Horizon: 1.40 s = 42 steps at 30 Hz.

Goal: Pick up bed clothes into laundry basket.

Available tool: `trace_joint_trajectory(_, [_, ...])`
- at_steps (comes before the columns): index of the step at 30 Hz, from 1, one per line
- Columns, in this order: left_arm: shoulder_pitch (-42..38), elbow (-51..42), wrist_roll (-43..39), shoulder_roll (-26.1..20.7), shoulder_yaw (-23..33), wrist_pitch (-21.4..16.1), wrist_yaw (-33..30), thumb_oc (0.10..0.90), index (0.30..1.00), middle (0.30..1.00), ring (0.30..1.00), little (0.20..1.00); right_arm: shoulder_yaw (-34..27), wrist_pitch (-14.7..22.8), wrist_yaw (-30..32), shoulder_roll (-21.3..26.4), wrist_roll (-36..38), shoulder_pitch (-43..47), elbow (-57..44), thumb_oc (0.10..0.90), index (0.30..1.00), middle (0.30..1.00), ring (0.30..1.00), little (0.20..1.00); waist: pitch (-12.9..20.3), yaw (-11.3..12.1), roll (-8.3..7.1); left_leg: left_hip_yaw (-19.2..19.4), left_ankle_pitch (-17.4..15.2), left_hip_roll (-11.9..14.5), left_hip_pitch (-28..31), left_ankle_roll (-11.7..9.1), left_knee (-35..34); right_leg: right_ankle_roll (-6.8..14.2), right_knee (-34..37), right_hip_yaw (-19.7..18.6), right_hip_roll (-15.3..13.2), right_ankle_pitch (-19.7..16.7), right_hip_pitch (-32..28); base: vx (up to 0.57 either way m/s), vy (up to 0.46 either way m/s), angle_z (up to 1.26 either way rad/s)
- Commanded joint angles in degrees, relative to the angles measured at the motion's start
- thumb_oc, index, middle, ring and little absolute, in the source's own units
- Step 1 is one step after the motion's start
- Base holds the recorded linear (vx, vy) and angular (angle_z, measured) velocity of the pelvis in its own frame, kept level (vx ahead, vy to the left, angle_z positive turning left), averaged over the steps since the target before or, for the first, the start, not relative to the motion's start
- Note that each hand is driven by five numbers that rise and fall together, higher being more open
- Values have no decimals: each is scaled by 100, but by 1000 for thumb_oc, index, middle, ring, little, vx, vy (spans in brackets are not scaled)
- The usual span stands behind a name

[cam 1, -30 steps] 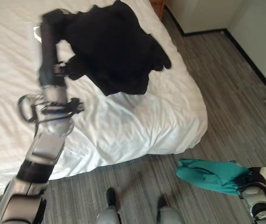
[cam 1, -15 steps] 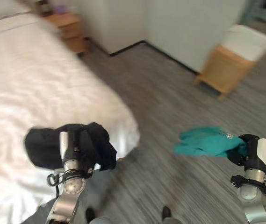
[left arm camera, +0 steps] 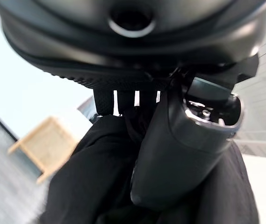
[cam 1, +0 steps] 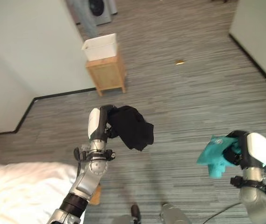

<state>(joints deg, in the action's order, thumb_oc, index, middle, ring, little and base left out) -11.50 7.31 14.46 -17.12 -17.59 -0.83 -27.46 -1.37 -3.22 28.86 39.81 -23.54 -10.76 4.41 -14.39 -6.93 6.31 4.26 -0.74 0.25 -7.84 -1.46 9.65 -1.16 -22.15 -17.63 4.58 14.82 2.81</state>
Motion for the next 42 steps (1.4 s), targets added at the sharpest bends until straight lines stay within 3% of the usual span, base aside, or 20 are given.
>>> trace_joint_trajectory(1, [-192,-226,172,-412,537,-171,-392,400,300,300,300,300,-228,337,191,359,-197,1043,-378,400,300,300,300,300,157,549,-205,894,522,-416,-759,20,-730,564,2444,-141,-9,-772,-1725,491,-127,-18])
trace_joint_trajectory(4, [-10,-74,157,-361,700,-83,-353,400,300,300,300,300,-149,196,-42,397,-235,1077,-224,400,300,300,300,300,292,750,-78,1460,622,-186,-537,226,-1234,670,2378,-133,-170,-432,-1942,473,15,-42])
trace_joint_trajectory(6, [170,-23,162,-291,743,-26,-313,400,300,300,300,300,-70,139,-192,409,-320,1097,-107,400,300,300,300,300,414,813,-175,1284,752,-373,-418,325,-1320,781,2084,106,-459,-303,-1959,480,2,-17])
trace_joint_trajectory(7, [291,0,145,-280,749,3,-270,400,300,300,300,300,-16,124,-272,379,-343,1075,-90,400,300,300,300,300,512,863,-263,1208,779,-391,-402,326,-1356,838,1736,184,-528,-478,-1806,543,-178,-20])
trace_joint_trajectory(8, [363,67,147,-301,776,87,-204,400,300,300,300,300,31,79,-392,251,-402,1051,-77,400,300,300,300,300,521,865,-442,1054,610,-488,-183,330,-1388,1270,782,324,-668,-1010,-1482,403,-159,-13])
trace_joint_trajectory(9, [367,60,146,-313,789,91,-201,400,300,300,300,300,42,75,-396,239,-407,1064,-81,400,300,300,300,300,538,890,-412,1072,663,-421,-218,310,-1405,1258,761,287,-606,-1055,-1415,519,-231,0])
trace_joint_trajectory(10, [384,72,172,-341,760,155,-190,400,300,300,300,300,93,57,-445,186,-448,1117,-109,400,300,300,300,300,410,800,-499,845,525,-443,44,325,-1421,1578,-398,278,-590,-1723,-965,355,-195,14])
trace_joint_trajectory(13, [287,223,250,-378,778,232,-178,400,300,300,300,300,141,100,-466,93,-476,1159,-119,400,300,300,300,300,279,641,-320,487,362,-162,354,267,-1465,1531,-1351,273,-180,-1666,-77,404,-180,62])
trace_joint_trajectory(14, [165,297,295,-397,765,243,-181,400,300,300,300,300,155,129,-511,46,-469,1144,-213,400,300,300,300,300,114,534,-246,235,241,-30,603,206,-1465,1199,-1216,408,-211,-1213,668,275,-153,63])
trace_joint_trajectory(17, [35,336,305,-389,736,207,-202,400,300,300,300,300,112,163,-497,34,-390,1128,-265,400,300,300,300,300,36,322,-294,-96,27,-56,824,90,-1465,888,-429,630,-211,-907,1178,440,-230,93])
trace_joint_trajectory(22, [-144,583,345,-421,678,185,-164,400,300,300,300,300,64,184,-439,48,-175,1022,-96,400,300,300,300,300,-57,-171,-426,-610,-535,31,1433,-186,-1465,1021,2369,1232,-319,-1712,1674,458,-295,109])
trace_joint_trajectory(26, [-18,709,442,-499,749,158,-93,400,300,300,300,300,71,168,-599,18,-198,856,-47,400,300,300,300,300,90,-388,-544,-943,-925,425,2195,-398,-1465,1037,2335,1258,-476,-2099,1759,548,-471,101])
trace_joint_trajectory(28, [252,751,382,-443,820,224,-28,400,300,300,300,300,83,264,-634,-25,-153,746,-108,400,300,300,300,300,137,-347,-633,-810,-5,964,1759,-429,623,798,1981,1004,-455,-2054,1178,704,-770,68])
trace_joint_trajectory(29, [388,715,205,-418,816,214,-22,400,300,300,300,300,119,223,-611,-3,-90,809,-138,400,300,300,300,300,-16,-194,-895,-713,428,1004,932,-138,2188,535,1951,963,-594,-1961,808,632,-785,31])
trace_joint_trajectory(30, [439,683,63,-413,834,204,-55,400,300,300,300,300,141,174,-599,19,-5,904,-120,400,300,300,300,300,-64,17,-1076,-452,206,869,209,-115,3102,381,2019,846,-700,-1794,368,459,-622,-19])
trace_joint_trajectory(32, [445,680,12,-403,827,195,-59,400,300,300,300,300,147,168,-597,34,54,959,-123,400,300,300,300,300,-44,126,-1153,-359,46,535,-255,-107,3264,338,2057,786,-764,-1752,222,357,-244,-54])
trace_joint_trajectory(36, [521,635,-15,-302,832,154,-8,400,300,300,300,300,107,187,-676,63,146,996,-170,400,300,300,300,300,-3,397,-978,226,-108,-14,-698,-86,1827,367,2076,671,-707,-1420,-345,572,-55,-25])
trace_joint_trajectory(37, [573,592,48,-291,835,152,39,400,300,300,300,300,118,214,-661,96,151,956,-85,400,300,300,300,300,36,550,-631,543,288,-14,-865,-135,210,394,2125,639,-394,-1095,-745,772,43,-27])
trace_joint_trajectory(39, [617,584,119,-215,799,174,93,400,300,300,300,300,114,215,-668,188,114,921,35,400,300,300,300,300,44,751,-541,802,610,-106,-875,-157,-1164,423,2211,576,-449,-709,-1252,858,18,-29])
trace_joint_trajectory(42, [789,561,207,-174,841,201,211,400,300,300,300,300,105,147,-861,167,-76,825,84,400,300,300,300,300,264,938,-444,727,743,-85,-916,-77,-1465,566,2186,495,-645,-274,-1874,775,-5,-60])
